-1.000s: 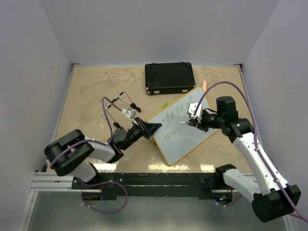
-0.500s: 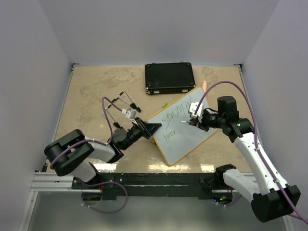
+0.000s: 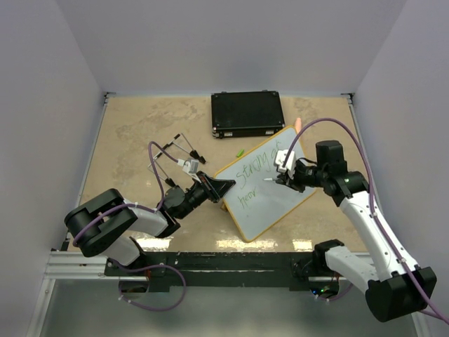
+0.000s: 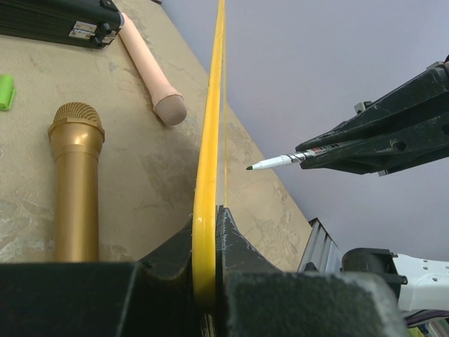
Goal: Write a sentence on the whiteboard
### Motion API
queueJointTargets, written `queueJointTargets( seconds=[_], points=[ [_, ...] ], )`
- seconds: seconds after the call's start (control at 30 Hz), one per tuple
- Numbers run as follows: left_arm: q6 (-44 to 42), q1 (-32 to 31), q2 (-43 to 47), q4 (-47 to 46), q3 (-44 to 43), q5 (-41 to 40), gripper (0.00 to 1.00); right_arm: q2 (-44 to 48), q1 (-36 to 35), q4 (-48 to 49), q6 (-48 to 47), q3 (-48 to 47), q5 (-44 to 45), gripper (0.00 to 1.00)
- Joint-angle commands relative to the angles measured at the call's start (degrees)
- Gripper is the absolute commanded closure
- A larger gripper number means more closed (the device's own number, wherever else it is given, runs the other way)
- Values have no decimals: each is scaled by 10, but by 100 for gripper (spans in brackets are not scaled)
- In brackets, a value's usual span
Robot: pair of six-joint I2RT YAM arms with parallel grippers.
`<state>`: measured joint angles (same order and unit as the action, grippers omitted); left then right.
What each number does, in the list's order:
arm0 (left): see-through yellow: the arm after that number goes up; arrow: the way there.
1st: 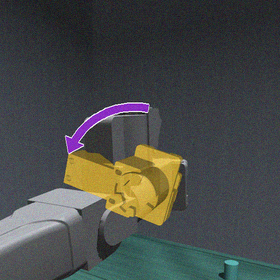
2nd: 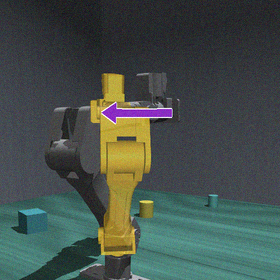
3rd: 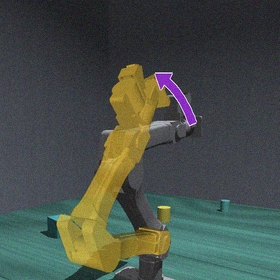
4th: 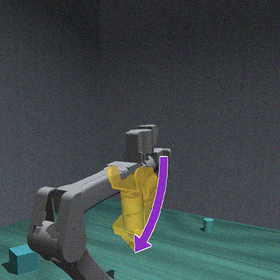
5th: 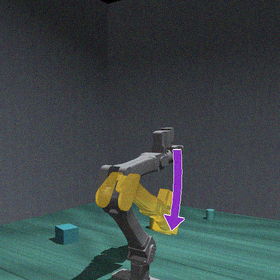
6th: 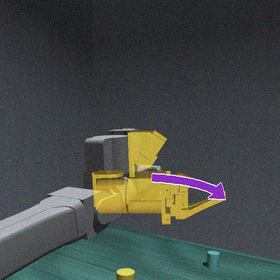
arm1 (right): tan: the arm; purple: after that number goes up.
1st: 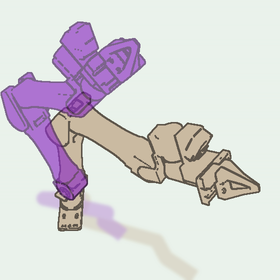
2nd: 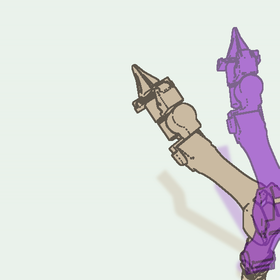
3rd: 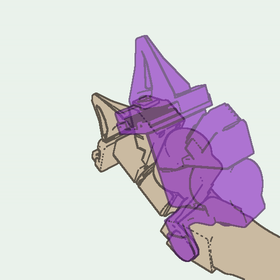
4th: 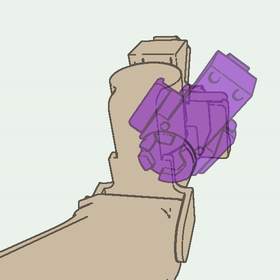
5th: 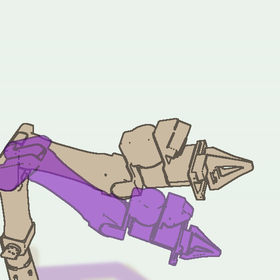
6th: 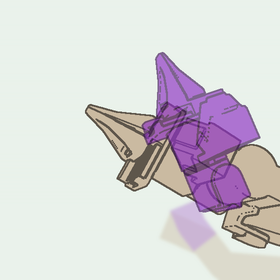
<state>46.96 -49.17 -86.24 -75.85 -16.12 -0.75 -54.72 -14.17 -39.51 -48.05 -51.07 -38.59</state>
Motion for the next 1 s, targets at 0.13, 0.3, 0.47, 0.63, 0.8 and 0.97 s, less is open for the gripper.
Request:
queueJointTargets(
  seconds=[0.13, 0.3, 0.47, 0.63, 0.8, 0.97],
  points=[
    [-53, -2, -7, -4, 10, 4, 100, -20, 0, -5, -16, 9, -15, 100],
    [-53, -2, -7, -3, 9, 4, 100, -39, -16, -6, -17, 5, -17, 100],
    [-53, -2, -9, -5, 8, 5, 100, -46, -28, 4, -8, 2, -18, 100],
    [-53, -1, -10, -5, 8, 5, 100, -48, -33, 4, -6, 2, -24, 100],
    [-53, -2, -11, -8, 8, 4, 100, -52, -40, 9, -2, 3, -20, 100],
    [-52, -1, -12, -9, 7, 5, 100, -57, -50, 20, 6, 4, -12, 100]
  ],
)
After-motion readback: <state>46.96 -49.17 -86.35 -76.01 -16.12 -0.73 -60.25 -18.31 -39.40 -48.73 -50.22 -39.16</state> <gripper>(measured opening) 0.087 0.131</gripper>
